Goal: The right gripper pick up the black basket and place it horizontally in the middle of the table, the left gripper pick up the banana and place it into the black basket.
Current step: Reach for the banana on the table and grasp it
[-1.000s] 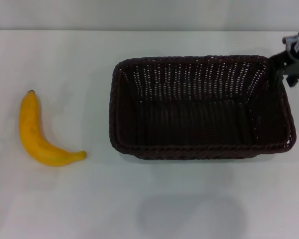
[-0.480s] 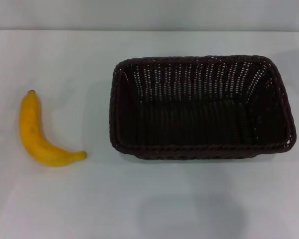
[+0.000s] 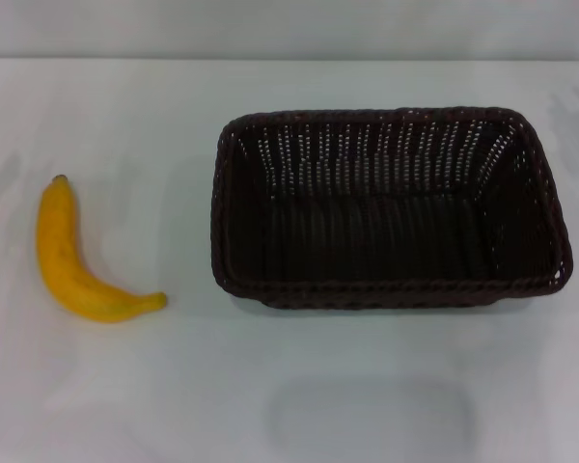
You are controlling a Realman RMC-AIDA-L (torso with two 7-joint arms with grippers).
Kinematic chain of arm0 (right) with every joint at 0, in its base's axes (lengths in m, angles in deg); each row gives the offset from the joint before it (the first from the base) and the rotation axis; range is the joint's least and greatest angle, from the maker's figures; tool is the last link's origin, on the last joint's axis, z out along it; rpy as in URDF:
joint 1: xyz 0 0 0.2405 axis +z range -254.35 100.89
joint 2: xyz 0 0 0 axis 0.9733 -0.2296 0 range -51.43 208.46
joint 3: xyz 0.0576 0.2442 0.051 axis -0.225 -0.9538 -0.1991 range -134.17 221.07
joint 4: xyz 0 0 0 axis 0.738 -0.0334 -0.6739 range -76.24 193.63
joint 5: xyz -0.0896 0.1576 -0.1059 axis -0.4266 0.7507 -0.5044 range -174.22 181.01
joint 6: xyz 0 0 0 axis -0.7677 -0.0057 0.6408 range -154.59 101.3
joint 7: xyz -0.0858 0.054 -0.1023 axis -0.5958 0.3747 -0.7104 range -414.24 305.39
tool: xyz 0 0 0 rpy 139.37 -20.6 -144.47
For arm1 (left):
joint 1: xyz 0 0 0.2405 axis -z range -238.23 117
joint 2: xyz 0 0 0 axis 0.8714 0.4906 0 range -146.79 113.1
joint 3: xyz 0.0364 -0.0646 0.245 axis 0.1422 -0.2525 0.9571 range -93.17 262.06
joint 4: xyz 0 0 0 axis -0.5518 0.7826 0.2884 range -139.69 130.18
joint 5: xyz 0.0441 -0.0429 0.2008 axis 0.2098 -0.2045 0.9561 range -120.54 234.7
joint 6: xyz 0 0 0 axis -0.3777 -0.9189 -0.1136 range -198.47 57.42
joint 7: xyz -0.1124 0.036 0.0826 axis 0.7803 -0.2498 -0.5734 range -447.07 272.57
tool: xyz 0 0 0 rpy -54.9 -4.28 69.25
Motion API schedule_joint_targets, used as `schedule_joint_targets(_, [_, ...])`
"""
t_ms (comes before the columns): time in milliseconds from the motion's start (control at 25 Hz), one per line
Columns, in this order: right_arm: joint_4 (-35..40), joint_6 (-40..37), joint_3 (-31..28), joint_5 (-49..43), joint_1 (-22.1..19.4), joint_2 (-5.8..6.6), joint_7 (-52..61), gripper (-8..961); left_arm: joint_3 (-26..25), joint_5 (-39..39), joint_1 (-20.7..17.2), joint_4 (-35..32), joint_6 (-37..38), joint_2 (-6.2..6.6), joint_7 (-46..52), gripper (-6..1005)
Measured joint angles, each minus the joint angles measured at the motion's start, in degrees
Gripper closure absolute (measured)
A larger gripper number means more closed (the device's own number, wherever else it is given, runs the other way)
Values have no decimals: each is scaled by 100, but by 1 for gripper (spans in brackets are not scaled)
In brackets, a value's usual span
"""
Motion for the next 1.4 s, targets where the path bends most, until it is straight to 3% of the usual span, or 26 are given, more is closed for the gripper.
schedule_joint_targets(80, [-580,-746,180,703,7,0,-852,621,-5,1218,229,-498,-522,80,1237,139])
schedule_joint_targets(200, [-1394,-1932,582,1983,70,-5,-2247,613,-24,2134,580,-731,-1253,247,2128,139])
schedule_joint_targets(280, [-1726,-2683,891,2746,72,-9,-3068,608,-37,2420,838,-754,-1700,389,2457,138])
schedule_joint_targets(440, [-2162,-3906,1271,3441,127,-9,-3785,597,-14,2847,1356,-734,-2227,602,3013,138])
schedule_joint_targets(560, [-2424,-4118,1213,3484,294,-9,-3786,589,3,3250,1654,-683,-2459,672,3218,137])
schedule_joint_targets(720, [-2550,-3057,309,3510,515,-6,-3796,579,-1,3547,1895,-451,-2517,684,3279,137])
schedule_joint_targets(840, [-2499,-1327,-911,3556,658,4,-4042,571,0,3585,2052,-140,-2523,701,3277,136])
schedule_joint_targets(880, [-2499,-1327,-911,3556,658,4,-4042,568,0,3603,2096,-45,-2524,713,3288,136])
schedule_joint_targets(920, [-2617,97,-2032,3933,815,-4,-4860,566,-1,3657,2143,46,-2524,732,3329,136])
schedule_joint_targets(1040, [-2942,888,-2724,4617,880,-10,-5899,558,-2,3953,2339,321,-2548,797,3531,135])
schedule_joint_targets(1200, [-3758,1785,-3147,6136,900,-9,-8210,547,0,4515,2612,556,-2674,830,3837,135])
schedule_joint_targets(1400, [-5029,2592,-3120,7780,923,-40,-10744,534,5,4898,2883,977,-2727,786,4081,134])
